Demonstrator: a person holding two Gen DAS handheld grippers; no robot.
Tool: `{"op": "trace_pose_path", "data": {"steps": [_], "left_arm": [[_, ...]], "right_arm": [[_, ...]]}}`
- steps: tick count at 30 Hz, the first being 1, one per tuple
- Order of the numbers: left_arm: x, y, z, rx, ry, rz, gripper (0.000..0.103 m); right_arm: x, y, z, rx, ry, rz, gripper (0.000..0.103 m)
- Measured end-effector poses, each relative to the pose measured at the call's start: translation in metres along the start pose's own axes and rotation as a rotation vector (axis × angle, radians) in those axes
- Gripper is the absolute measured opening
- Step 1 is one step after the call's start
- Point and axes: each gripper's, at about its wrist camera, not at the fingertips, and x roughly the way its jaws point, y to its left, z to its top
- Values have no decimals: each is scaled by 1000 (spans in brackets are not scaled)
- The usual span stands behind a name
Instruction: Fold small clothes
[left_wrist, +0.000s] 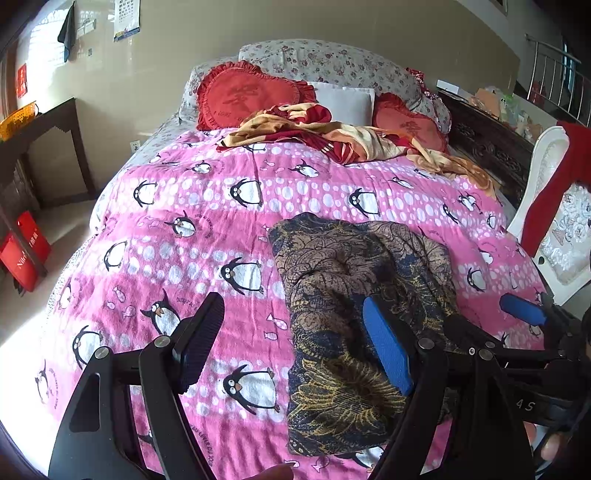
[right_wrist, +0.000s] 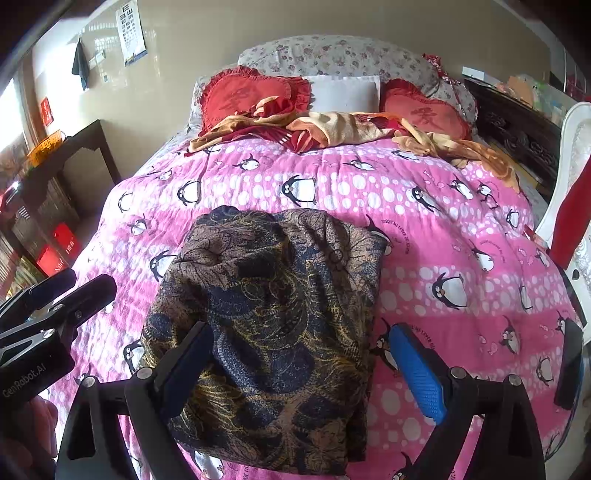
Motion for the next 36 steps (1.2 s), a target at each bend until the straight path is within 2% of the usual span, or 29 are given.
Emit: {"op": "trace_pose_path", "data": {"steps": [36], "left_arm": [[16,6,-3,-14,31,-9,79]], "right_arm": [[19,10,3,-28,44,4,95]]}}
